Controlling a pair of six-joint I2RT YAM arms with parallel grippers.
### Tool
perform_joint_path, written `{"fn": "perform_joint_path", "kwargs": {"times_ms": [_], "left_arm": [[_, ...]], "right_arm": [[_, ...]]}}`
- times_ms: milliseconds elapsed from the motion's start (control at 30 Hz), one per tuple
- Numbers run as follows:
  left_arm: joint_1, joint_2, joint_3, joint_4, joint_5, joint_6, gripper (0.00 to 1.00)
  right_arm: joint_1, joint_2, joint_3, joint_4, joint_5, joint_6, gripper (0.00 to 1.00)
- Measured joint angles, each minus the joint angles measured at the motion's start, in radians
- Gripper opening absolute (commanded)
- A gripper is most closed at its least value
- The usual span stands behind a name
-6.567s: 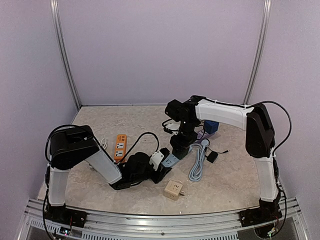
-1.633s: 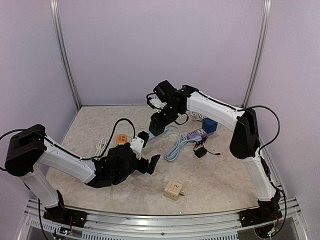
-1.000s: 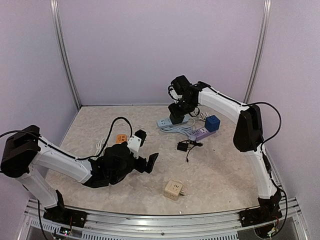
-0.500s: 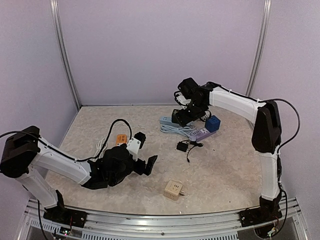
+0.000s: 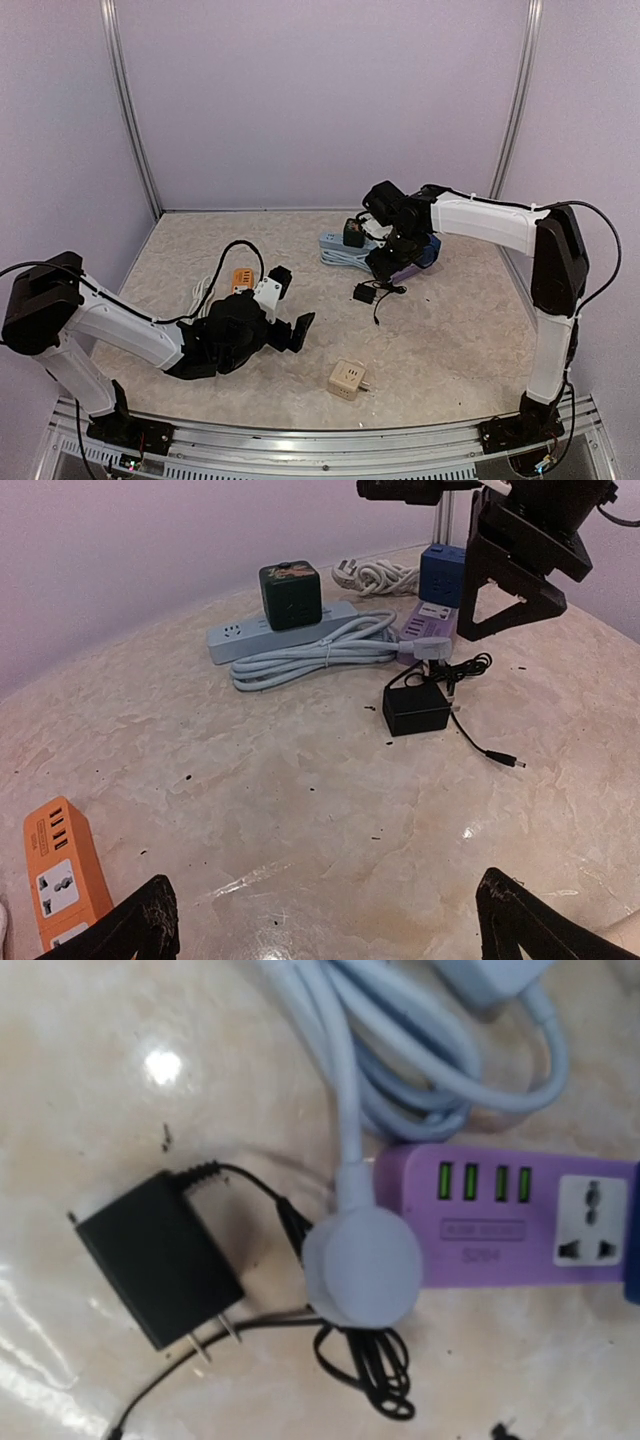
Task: Insert the plug
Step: Move the socket to the center of the board.
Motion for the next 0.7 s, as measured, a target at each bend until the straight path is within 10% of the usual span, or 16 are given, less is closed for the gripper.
{"fn": "perform_joint_path", "kwargs": {"times_ms": [700], "left_arm": [[0.0, 0.021, -0.019, 0.009, -0.011, -0.023, 0.99]], "right_arm": [[-0.03, 0.176, 0.049, 0.031, -0.003, 0.007, 0.61]]}}
